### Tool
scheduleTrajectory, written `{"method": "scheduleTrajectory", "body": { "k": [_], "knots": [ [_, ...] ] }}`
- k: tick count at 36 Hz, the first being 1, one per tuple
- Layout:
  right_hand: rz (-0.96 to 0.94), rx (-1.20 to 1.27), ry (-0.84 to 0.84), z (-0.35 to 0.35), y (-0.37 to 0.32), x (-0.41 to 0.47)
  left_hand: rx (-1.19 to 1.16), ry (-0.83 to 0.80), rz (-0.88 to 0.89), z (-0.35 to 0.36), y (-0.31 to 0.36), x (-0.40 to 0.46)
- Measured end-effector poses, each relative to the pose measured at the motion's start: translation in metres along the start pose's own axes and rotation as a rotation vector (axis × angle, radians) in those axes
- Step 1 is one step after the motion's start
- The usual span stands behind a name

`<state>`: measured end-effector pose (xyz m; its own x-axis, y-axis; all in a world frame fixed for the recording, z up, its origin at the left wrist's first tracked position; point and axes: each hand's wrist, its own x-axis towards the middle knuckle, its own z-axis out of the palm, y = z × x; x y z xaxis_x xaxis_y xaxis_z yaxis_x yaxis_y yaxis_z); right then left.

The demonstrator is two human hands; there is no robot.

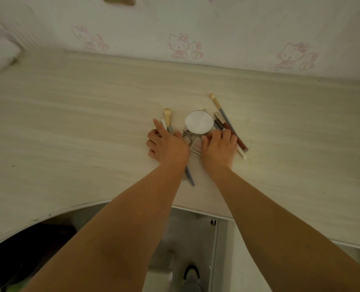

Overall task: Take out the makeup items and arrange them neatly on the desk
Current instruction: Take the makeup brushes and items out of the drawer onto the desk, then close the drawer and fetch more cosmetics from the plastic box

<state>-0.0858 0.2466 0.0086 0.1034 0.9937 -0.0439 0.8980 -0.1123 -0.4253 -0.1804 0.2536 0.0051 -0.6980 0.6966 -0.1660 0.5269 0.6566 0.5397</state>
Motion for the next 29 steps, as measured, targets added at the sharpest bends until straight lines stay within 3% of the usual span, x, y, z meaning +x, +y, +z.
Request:
{"method": "scheduleTrajectory", "body": {
  "k": [7,14,24,29],
  "knots": [
    [-0.064,0.242,-0.070,-0.012,0.003,-0.002,-0.134,-0.101,-0.034,-0.005,0.006,0.000],
    [-0.134,0.099,-0.080,-0.035,0.018,-0.026,-0.023,-0.122,0.186,-0.023,-0.010,-0.008],
    [-0.138,-0.025,-0.150,-0.077,0.060,-0.092,0.044,-0.238,0.173,-0.054,-0.046,-0.075],
    [-0.125,-0.035,-0.167,-0.090,0.088,-0.135,0.086,-0.250,0.279,-0.066,-0.058,-0.134]
  ]
}}
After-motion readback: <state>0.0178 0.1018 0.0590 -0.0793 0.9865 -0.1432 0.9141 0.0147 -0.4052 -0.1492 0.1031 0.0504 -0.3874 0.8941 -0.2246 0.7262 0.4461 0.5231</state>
